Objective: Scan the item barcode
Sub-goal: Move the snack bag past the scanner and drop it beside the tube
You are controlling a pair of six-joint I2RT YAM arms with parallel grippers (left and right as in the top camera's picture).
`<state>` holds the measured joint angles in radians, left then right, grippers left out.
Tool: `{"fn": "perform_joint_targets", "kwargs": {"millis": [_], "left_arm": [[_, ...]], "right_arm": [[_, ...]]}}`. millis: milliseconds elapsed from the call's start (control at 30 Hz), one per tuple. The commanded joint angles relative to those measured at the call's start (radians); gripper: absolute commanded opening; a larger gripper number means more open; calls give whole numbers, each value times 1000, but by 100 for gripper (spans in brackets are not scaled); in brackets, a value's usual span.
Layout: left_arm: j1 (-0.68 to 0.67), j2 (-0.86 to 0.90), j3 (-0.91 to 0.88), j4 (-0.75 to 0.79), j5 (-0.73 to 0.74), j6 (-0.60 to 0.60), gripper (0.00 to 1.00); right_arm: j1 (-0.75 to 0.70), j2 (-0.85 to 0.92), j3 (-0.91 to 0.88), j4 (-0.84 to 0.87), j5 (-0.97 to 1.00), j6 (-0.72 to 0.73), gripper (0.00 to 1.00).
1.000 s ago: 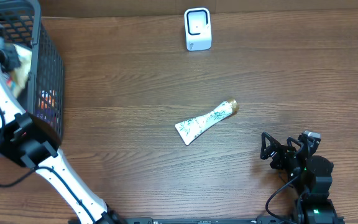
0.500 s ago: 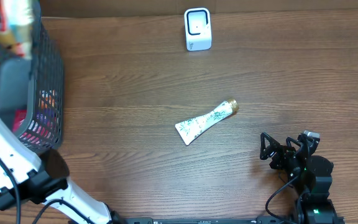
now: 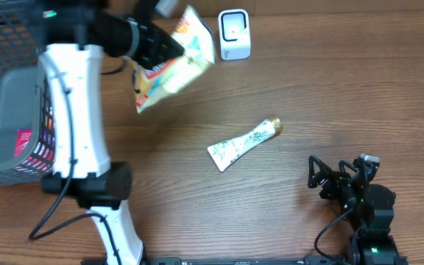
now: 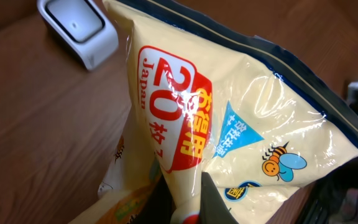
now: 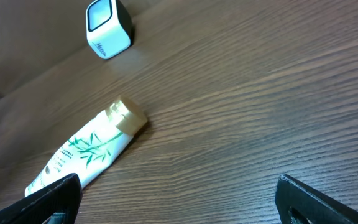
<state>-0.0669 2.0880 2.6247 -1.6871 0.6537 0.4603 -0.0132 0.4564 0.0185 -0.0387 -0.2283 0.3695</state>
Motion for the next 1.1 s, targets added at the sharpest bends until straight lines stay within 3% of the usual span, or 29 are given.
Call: {"fn": "perform_joint_targets", "kwargs": {"millis": [0,233,467,533,567,600,633,833,1067], "left_arm": [[-82,76,-85,2,-193,60,4],[-195,219,-307,126,-267,45,4],[-241,319,-480,338,-446,-148,5],[-247,328,-515,361,-463,-163,26],[-251,328,-537,372,-463,-162,49],[-254,328,-548,377,-466,-162,82],[-257,328,-550,373,-468,-162,100],[-261,248,-475,290,-457,-162,100],[-201,-51,-151,230,-528,-172,100]], "right_arm": [[-1,0,-10,8,-1,-2,100],[-1,0,-10,14,-1,-2,100],[-1,0,-10,13,0,-2,100],[-1,0,-10,13,2,-2,100],[-1,0,-10,13,3,-2,100],[-1,0,-10,13,3,-3,100],[-1,0,-10,13,3,-2,100],[-1,0,-10,10,3,-2,100],[-1,0,-10,6,3,-2,100]]}}
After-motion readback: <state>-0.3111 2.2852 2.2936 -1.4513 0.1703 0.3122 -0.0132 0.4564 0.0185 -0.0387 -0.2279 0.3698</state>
